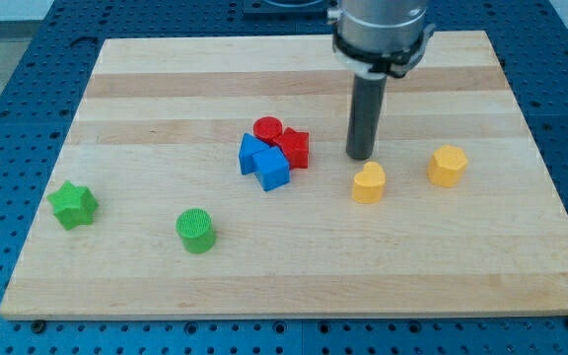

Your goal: Move the yellow heart towards the bottom center

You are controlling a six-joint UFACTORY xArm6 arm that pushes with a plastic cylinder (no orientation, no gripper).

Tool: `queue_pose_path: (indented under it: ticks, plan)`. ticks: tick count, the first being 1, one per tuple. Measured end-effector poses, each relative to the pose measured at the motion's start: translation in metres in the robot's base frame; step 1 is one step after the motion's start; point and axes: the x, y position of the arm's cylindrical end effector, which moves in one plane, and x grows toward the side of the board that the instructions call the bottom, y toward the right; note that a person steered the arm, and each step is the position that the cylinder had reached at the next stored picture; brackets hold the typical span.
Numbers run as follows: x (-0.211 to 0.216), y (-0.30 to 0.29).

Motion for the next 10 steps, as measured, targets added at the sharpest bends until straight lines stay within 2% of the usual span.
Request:
queue_pose_path:
  ticks: [1,4,5,7,8,10]
  plan:
    - [-0.003,0.035]
    - [0.086,0.017]
    - [0.089,0.016]
    - [0.039,0.02]
    - [0.053,-0.018]
    - [0.116,-0.075]
